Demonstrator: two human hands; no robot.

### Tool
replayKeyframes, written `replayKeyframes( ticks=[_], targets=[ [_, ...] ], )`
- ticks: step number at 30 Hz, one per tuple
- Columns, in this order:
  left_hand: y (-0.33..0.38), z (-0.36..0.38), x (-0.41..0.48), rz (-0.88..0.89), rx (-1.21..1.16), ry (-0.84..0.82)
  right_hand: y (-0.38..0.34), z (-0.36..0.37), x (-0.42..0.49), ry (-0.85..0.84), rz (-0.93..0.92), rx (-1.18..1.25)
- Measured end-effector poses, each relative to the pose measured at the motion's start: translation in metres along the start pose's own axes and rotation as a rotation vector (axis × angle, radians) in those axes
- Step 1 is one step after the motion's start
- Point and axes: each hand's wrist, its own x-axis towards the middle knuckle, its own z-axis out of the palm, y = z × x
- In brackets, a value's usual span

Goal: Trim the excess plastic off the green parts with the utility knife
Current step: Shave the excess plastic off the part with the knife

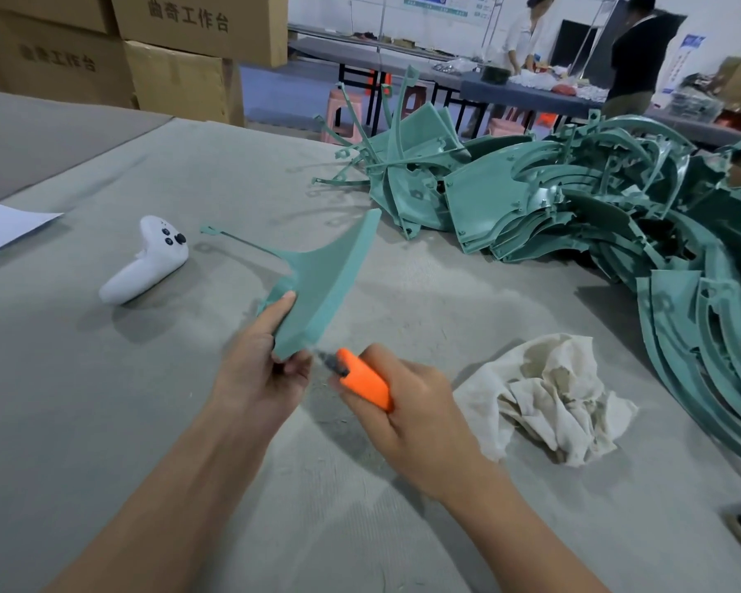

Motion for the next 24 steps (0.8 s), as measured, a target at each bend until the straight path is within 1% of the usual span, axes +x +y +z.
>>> replayKeyframes(
  ticks=[1,2,4,6,7,10,12,15,19,22,24],
  targets=[
    [0.001,-0.001,0.0,-0.01,0.004,-0.007,0.0,0.0,0.0,-0.007,-0.003,0.022],
    [0.002,-0.002,0.0,-0.01,0.004,-0.027,0.0,-0.002,0.002,0.025,0.024,0.057],
    [0.003,0.0,-0.003,0.0,0.009,-0.078,0.004,-0.009,0.01,0.172,0.128,0.136],
    [0.002,0.004,-0.007,-0.007,0.056,-0.111,0.013,-0.018,0.019,0.302,0.24,0.159],
    [0.001,0.006,-0.009,-0.013,0.081,-0.116,0.018,-0.021,0.022,0.333,0.28,0.136],
    [-0.002,0.009,-0.01,-0.028,0.115,-0.125,0.027,-0.025,0.025,0.342,0.329,0.091],
    [-0.004,0.009,-0.01,-0.031,0.128,-0.132,0.027,-0.023,0.025,0.336,0.328,0.097],
    [-0.004,0.008,-0.01,-0.017,0.156,-0.113,0.023,-0.02,0.022,0.293,0.249,0.044],
    [-0.002,0.005,-0.007,0.021,0.094,-0.1,0.011,-0.011,0.015,0.166,0.137,0.014],
    [0.002,0.0,0.0,0.032,0.043,-0.035,0.003,-0.005,0.008,0.034,0.059,-0.014],
    [0.004,-0.004,0.005,0.016,0.056,0.01,0.0,-0.001,0.003,-0.064,-0.004,-0.012]
  ],
)
